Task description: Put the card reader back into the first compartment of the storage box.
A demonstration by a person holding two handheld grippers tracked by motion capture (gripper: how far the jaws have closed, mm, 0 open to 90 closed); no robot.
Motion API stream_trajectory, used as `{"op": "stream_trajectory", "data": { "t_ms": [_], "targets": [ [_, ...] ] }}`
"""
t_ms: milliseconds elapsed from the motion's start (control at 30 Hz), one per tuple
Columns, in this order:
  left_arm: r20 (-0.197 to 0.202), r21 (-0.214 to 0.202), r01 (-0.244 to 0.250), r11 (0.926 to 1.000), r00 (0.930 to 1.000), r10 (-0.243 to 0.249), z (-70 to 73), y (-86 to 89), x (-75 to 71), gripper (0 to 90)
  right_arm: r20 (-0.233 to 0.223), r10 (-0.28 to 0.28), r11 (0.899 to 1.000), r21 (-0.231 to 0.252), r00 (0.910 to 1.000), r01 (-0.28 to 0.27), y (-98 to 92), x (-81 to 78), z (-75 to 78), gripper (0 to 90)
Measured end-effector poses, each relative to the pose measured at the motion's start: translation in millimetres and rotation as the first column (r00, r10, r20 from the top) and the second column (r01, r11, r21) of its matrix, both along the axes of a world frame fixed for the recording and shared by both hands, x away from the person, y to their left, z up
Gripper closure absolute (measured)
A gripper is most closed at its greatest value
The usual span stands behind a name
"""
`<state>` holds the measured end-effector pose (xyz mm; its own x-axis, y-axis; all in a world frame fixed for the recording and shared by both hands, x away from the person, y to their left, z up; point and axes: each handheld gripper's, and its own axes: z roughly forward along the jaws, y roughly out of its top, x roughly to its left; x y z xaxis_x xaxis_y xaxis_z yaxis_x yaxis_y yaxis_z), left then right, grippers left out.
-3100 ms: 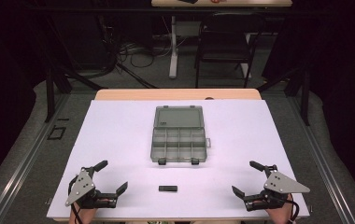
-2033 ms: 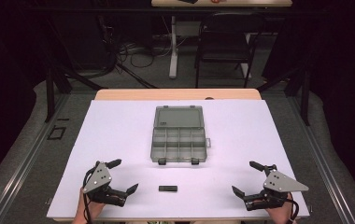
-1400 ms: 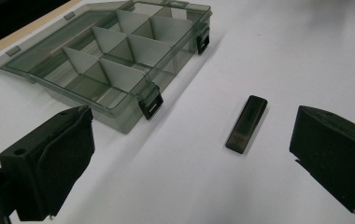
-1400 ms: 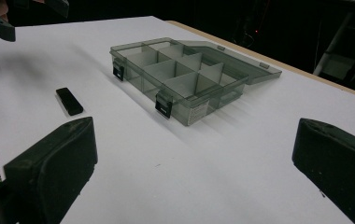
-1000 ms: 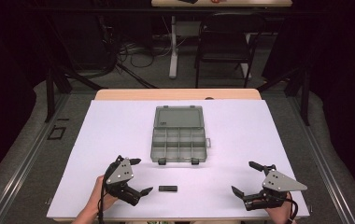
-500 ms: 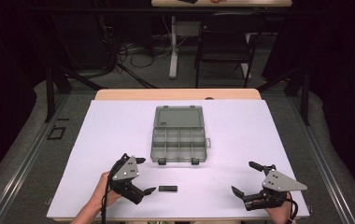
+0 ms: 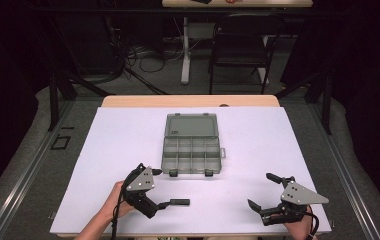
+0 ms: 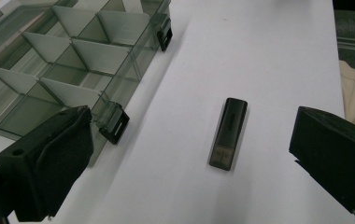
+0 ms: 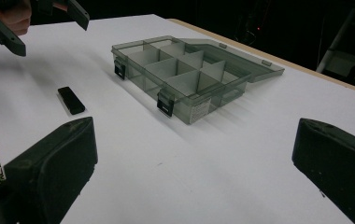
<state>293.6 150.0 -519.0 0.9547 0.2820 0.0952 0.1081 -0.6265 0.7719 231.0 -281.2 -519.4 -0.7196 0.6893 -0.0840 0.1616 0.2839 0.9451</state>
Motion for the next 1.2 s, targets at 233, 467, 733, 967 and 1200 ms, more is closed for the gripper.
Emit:
{"op": "stream_trajectory", "data": {
  "t_ms": [233, 467, 733, 967, 1200],
  "targets": [
    [-0.001, 0.014, 0.034, 0.9993, 0.9994, -0.034, -3.8, -4.1, 1.4, 0.3, -0.009, 0.000, 1.000, -0.004, 1.0000, 0.000, 0.2, 0.4, -0.3, 0.0],
    [-0.016, 0.018, 0.059, 0.9981, 0.9982, -0.058, -7.1, -6.6, 6.0, 3.1, -0.009, -0.002, 1.000, -0.003, 1.0000, 0.001, -0.3, 0.6, -0.4, 0.0],
    [-0.036, 0.040, 0.106, 0.9935, 0.9938, -0.105, -10.1, -12.3, 7.6, 14.8, -0.013, 0.000, 1.000, -0.007, 0.9999, 0.000, 0.3, 0.4, -0.6, 0.0],
    [-0.052, 0.067, 0.137, 0.9883, 0.9897, -0.134, -14.9, -19.0, 9.9, 22.2, -0.020, -0.002, 1.000, -0.003, 0.9998, 0.002, 0.1, 0.6, -1.0, 0.0],
    [-0.073, 0.092, 0.182, 0.9789, 0.9817, -0.176, -21.0, -26.0, 11.4, 35.9, -0.018, -0.002, 1.000, -0.007, 0.9998, 0.002, 0.0, 0.9, -1.1, 0.0]
  ]
}}
